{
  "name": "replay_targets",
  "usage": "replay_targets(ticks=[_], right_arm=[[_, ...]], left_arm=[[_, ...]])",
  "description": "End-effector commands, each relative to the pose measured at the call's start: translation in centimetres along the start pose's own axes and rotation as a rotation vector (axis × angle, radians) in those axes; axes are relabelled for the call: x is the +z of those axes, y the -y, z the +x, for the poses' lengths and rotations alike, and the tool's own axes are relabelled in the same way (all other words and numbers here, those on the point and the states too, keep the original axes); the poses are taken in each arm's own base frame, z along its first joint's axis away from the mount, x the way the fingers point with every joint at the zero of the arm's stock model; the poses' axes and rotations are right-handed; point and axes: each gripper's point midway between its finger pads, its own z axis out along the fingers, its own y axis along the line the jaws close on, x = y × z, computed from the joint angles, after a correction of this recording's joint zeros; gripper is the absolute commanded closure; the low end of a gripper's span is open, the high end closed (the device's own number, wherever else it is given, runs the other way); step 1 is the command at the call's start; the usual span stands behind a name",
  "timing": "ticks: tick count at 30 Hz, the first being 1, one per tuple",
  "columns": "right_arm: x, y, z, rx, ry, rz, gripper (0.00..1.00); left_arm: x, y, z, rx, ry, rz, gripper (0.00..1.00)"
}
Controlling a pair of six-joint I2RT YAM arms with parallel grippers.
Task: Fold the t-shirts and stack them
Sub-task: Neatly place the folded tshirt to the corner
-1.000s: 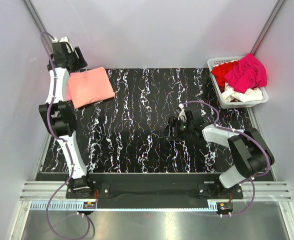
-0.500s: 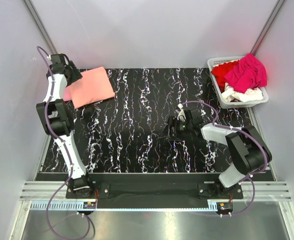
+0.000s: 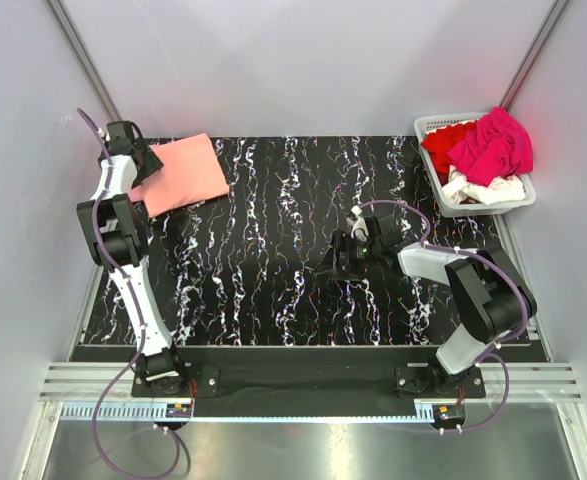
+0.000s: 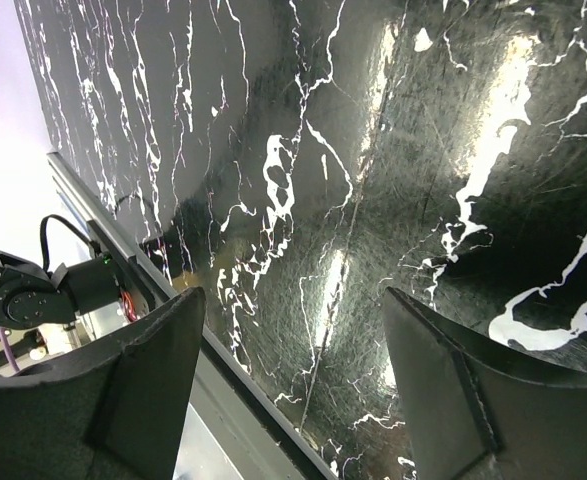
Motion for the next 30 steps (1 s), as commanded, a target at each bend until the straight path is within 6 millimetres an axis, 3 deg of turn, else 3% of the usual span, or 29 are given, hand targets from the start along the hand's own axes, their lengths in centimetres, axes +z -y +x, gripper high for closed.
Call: replay_targets(ticks=[1, 7, 10, 18, 25, 30], right_arm=[[-0.1, -1.1, -1.2, -0.030, 0.013, -0.037, 0.21], [-0.1, -1.1, -1.2, -0.028, 0.008, -0.039, 0.21], [0.0, -1.0, -1.2, -0.026, 0.003, -0.041, 0.20], [0.0, -1.1, -1.1, -0.028, 0.002, -0.042, 0.20], [0.0, -1.1, -1.2, -0.026, 0.001, -0.041, 0.20], [0.0, -1.0, -1.3, -0.026, 0.002, -0.039, 0.20]], left_arm=[[-0.3, -1.0, -3.6, -0.015, 0.138, -0.061, 0.31], [-1.5, -2.7, -5.8, 0.056, 0.211, -0.167, 0.30], [-1.8, -2.7, -6.5, 0.063, 0.231, -0.168, 0.28], [1.6, -2.3, -4.8, 0.022, 0.111, -0.091, 0.28], [0.3, -3.0, -6.6, 0.014, 0.155, -0.064, 0.28], [1.4, -2.3, -5.4, 0.007, 0.113, -0.024, 0.32]])
